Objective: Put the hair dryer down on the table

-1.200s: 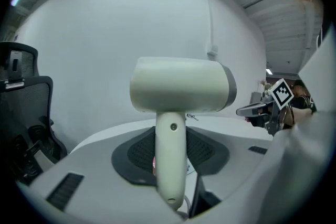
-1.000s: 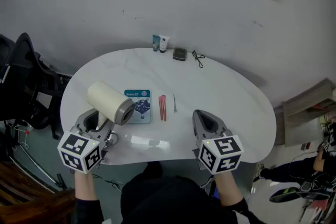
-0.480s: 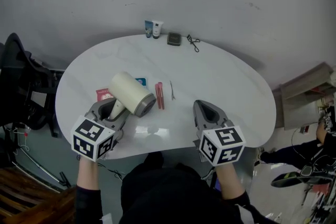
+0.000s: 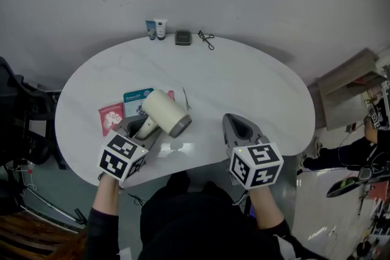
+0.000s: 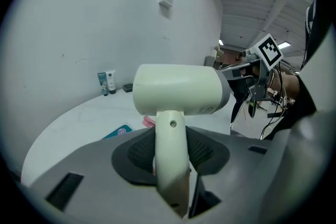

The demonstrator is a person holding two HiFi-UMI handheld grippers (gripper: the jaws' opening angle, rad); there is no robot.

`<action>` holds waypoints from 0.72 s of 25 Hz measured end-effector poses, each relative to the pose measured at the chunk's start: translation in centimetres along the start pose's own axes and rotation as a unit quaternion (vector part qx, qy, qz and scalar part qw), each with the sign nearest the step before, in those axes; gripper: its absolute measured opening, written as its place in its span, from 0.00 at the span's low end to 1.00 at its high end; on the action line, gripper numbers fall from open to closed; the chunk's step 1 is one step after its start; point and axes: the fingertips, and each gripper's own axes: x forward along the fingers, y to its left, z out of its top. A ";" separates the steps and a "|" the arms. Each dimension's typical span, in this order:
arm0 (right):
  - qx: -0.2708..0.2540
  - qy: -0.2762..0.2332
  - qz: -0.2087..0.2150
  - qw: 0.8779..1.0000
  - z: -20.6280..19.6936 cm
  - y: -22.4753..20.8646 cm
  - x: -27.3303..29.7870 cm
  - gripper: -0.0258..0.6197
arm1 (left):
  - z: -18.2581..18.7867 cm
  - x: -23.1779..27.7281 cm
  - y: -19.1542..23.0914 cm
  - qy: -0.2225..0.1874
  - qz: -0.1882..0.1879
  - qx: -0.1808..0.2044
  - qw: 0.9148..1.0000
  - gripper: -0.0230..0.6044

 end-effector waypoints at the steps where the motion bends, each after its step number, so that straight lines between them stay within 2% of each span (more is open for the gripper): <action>1: 0.003 0.001 -0.004 1.000 -0.2 -0.3 -0.2 0.04 | -0.1 0.6 -0.4 0.006 -0.007 0.009 1.000 0.30; 8: 0.016 0.004 -0.029 0.999 -1.3 -1.6 -1.2 0.04 | -1.4 3.7 -2.8 0.055 -0.059 0.063 0.995 0.30; 18: 0.032 0.009 -0.056 0.998 -2.2 -3.4 -1.9 0.04 | -3.8 6.6 -6.5 0.120 -0.133 0.119 0.977 0.30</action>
